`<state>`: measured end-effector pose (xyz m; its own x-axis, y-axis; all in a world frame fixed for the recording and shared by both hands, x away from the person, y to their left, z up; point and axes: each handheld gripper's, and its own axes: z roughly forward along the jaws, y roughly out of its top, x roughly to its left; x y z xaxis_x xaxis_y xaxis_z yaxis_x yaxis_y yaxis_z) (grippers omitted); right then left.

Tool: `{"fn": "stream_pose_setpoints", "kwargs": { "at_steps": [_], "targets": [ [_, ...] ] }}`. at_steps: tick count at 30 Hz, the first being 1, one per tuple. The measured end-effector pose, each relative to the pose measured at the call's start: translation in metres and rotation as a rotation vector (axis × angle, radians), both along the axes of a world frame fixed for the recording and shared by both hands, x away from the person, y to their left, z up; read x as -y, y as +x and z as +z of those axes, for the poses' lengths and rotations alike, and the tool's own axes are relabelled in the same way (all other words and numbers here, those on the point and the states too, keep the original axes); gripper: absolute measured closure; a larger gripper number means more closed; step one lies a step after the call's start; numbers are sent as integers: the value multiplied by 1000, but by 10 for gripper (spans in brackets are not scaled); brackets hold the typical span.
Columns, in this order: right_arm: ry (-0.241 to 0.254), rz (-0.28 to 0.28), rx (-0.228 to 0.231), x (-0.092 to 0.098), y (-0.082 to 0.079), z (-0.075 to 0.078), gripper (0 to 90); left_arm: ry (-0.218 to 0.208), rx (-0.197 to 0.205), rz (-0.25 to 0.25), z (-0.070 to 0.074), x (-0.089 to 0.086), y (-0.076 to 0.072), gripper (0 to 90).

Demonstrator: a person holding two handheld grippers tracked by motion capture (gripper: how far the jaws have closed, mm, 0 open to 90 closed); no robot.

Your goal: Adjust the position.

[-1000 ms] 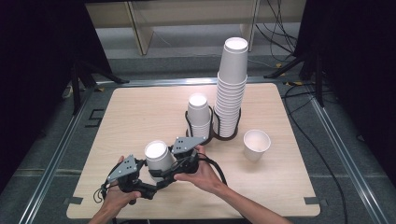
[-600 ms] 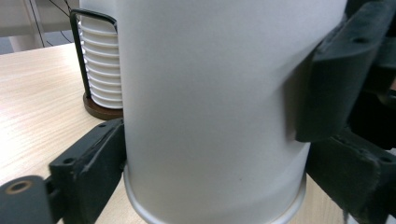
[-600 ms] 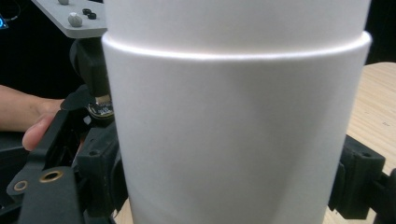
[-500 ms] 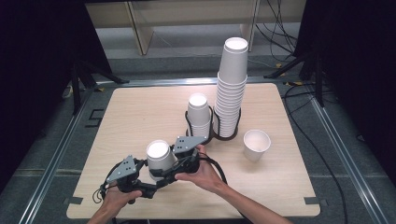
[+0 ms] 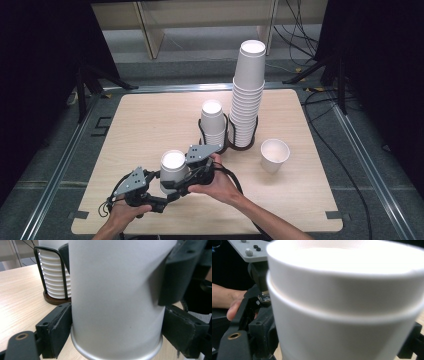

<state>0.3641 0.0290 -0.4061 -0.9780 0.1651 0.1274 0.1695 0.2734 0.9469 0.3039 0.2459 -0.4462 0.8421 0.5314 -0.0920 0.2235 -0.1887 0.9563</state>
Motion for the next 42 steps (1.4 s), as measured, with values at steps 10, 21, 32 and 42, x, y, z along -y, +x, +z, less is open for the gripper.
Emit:
{"fn": "stream_pose_setpoints", "kwargs": {
  "at_steps": [10, 21, 32, 42],
  "targets": [
    [-1, -4, 7, 3, 2, 4, 154, 12, 6, -20, -1, 2, 0, 180],
    [-13, -32, -5, 7, 2, 11, 151, 59, 3, -15, 2, -1, 0, 195],
    [16, -46, 38, 14, 6, 25, 150, 52, 12, -23, 1, 0, 0, 215],
    [-19, -12, 39, 25, 7, 44, 151, 112, 22, -35, 4, -2, -2, 222]
  ]
}}
